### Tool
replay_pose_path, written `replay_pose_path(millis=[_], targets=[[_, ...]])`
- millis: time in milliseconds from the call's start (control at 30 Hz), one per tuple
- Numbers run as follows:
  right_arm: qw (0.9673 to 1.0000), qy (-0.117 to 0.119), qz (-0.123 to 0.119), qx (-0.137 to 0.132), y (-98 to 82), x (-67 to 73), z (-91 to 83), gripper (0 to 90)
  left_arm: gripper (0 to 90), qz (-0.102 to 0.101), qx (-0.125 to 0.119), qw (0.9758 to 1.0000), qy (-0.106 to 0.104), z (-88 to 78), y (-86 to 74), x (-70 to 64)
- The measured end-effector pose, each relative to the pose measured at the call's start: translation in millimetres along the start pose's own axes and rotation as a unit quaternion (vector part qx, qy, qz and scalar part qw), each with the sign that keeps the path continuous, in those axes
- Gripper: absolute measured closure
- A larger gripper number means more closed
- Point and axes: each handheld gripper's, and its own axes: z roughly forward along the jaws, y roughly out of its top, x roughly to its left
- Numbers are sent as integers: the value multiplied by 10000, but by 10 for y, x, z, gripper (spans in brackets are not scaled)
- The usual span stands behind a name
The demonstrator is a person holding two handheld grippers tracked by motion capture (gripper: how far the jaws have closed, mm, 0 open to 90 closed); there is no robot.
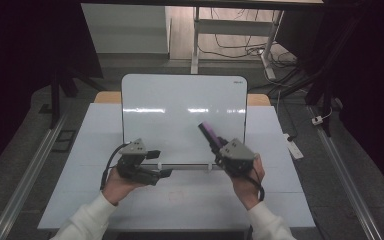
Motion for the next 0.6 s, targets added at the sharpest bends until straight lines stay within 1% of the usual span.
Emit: replay_pose_path(millis=[33,100,133,200,267,300,367,433,500,533,600], targets=[[9997,-82,235,33,47,-85,16,639,194,-35,7,10000,66,-46,-55,8],[9973,-275,675,107,138,-250,67,639,192,-106,-8,9998,188,-147,-167,35],[9959,-345,820,157,184,-331,102,638,193,-138,-15,9996,258,-196,-221,50],[9922,-491,1122,247,270,-481,178,637,193,-211,-14,9990,385,-295,-323,74],[9886,-609,1345,278,342,-611,242,637,195,-282,-23,9984,499,-391,-423,100],[9873,-703,1397,293,374,-665,268,637,195,-327,-40,9980,542,-435,-471,111],[9834,-822,1574,377,424,-772,327,637,196,-382,-57,9973,626,-518,-557,130],[9801,-985,1657,463,461,-856,388,635,196,-423,-56,9966,706,-587,-626,146],[9778,-1027,1764,479,496,-907,431,631,196,-479,-87,9957,790,-640,-681,162],[9778,-1043,1748,500,516,-909,454,625,196,-518,-104,9953,806,-661,-704,170],[9794,-1098,1611,520,544,-882,502,599,196,-566,-131,9947,846,-693,-742,184]])
